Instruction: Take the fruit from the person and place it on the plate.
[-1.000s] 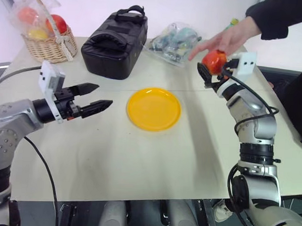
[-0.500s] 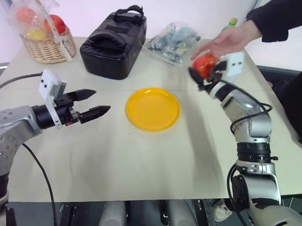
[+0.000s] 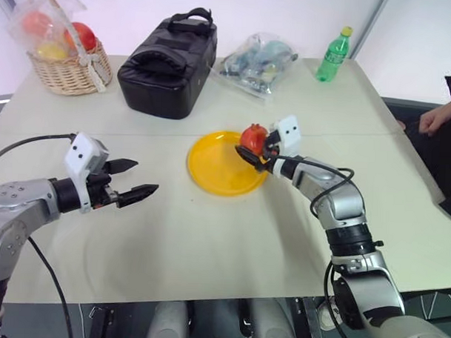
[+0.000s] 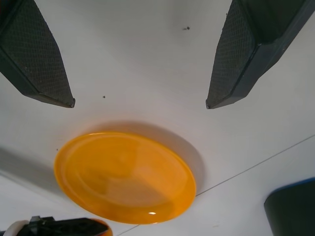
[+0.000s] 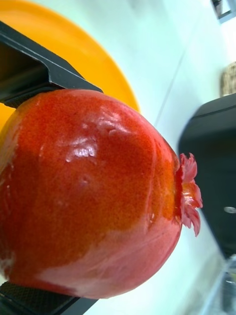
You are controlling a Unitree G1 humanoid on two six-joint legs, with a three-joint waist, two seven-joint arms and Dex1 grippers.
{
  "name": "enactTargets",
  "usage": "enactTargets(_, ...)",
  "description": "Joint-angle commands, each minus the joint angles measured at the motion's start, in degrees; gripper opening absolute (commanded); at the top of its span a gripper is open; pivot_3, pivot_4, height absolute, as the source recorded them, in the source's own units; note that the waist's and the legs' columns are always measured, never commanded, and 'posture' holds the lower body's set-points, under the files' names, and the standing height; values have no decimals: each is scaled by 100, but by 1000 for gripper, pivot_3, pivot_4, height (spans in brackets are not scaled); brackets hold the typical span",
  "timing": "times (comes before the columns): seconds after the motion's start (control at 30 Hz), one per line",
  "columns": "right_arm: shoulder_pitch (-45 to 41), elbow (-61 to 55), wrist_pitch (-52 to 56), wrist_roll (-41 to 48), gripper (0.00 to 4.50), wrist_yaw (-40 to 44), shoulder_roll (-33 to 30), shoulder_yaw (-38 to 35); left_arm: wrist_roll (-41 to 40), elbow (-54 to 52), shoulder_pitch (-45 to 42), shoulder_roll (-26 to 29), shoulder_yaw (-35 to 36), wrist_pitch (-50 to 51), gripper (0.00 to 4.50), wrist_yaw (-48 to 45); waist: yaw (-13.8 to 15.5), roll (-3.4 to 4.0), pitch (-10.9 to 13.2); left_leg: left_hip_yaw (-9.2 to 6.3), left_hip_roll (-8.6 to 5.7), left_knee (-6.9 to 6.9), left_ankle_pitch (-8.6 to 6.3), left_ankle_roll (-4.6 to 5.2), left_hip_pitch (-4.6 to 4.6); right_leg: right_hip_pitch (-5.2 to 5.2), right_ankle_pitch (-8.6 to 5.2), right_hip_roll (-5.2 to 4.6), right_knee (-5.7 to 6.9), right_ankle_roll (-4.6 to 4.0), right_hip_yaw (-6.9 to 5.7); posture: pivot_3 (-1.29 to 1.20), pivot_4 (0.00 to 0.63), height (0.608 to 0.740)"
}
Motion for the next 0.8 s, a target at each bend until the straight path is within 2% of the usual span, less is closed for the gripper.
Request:
enactTargets(0.03,-86,-19,-213,-86,3374,137,52,36,-17,-196,26,-20,159,-49,4500,42,-10,0,0,0,0,0,0,0,0,0,0,0,0,0,0,0,150,740)
enactTargets(0.1,-90,18,-219,-100,4410,123,78,-8,-27,-212,37,-34,169,-39,4500,56,-11,0,0,-1,0,-1,0,0,0,0,0,1,1,0,0,0,150,740)
enactTargets(0.13,-92,25,-213,-95,4483,124,89,-28,-31,-217,40,-42,172,-36,4500,63,-12,0,0,-1,1,-1,0,0,0,0,0,1,0,0,0,0,150,740)
enactTargets(0.47,-119,-271,5,22,4483,161,-35,-223,-16,-128,-80,-174,149,-101,4500,180,-7,0,0,-1,1,-1,0,0,0,0,0,1,0,0,0,0,150,740)
enactTargets(0.8,-598,-722,575,722,4483,68,-725,-1450,106,368,-452,-632,477,-341,4500,693,8,-1,0,0,-1,0,0,0,0,0,1,0,0,1,-1,0,150,740)
